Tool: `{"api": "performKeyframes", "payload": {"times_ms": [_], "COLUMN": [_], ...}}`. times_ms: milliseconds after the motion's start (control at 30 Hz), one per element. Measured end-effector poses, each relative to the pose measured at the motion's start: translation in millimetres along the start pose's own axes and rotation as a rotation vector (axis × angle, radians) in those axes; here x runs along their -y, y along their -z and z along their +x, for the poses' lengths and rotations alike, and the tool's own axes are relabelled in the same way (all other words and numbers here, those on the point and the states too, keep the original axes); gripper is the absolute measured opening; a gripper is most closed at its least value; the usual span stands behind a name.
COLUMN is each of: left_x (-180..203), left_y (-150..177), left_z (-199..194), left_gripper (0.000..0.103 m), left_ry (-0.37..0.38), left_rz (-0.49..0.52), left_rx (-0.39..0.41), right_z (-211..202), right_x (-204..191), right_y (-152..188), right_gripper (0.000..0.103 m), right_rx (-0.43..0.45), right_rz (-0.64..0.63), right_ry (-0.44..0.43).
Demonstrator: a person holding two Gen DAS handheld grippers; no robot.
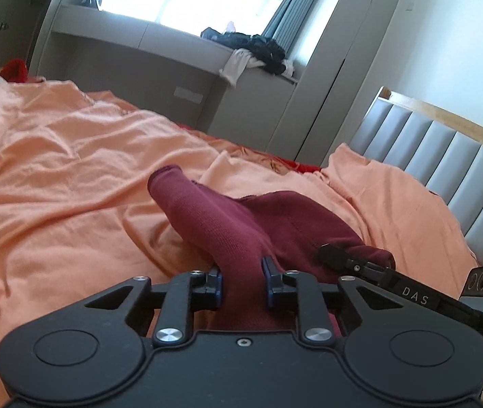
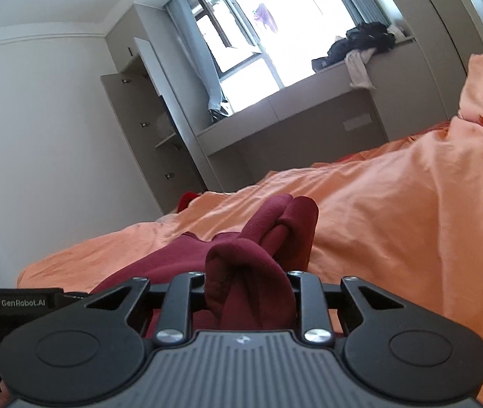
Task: Fold small clothes
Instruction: 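Fold the shirt bundle over with both grippers and open them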
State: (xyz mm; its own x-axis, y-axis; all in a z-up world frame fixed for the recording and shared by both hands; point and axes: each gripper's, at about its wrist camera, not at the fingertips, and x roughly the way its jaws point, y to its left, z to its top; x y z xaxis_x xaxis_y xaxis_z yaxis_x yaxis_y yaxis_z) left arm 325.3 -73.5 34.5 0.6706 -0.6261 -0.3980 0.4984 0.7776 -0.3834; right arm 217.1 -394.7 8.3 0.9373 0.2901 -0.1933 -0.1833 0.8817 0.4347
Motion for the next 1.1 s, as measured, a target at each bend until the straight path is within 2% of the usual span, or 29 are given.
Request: {"api": "performKeyframes", "payload": {"times_ms": [267,567,1100], "left_x": [-7,-32,-74], "left_y": [-21,-31,-13], "left_z": [-28,-57,-52], "left_gripper": [0.023,0.023,0.024], "left_ry": [-0.052,-0.125,-0.167], "left_rz": [0.077,0.105,0.040], "left_rx": [0.081,0.124,0.054], "right_z": [20,51,70], "right_x": [-28,-73,-83], "right_y": [-4,7,19], "right_gripper": [0.026,0.026,0.027], "right_rx": [0.042,0.016,-0.022], "right_rz": [-0.013,-0.090,-0.110], "right_ry": [-0.039,-0.091,-0.080]}}
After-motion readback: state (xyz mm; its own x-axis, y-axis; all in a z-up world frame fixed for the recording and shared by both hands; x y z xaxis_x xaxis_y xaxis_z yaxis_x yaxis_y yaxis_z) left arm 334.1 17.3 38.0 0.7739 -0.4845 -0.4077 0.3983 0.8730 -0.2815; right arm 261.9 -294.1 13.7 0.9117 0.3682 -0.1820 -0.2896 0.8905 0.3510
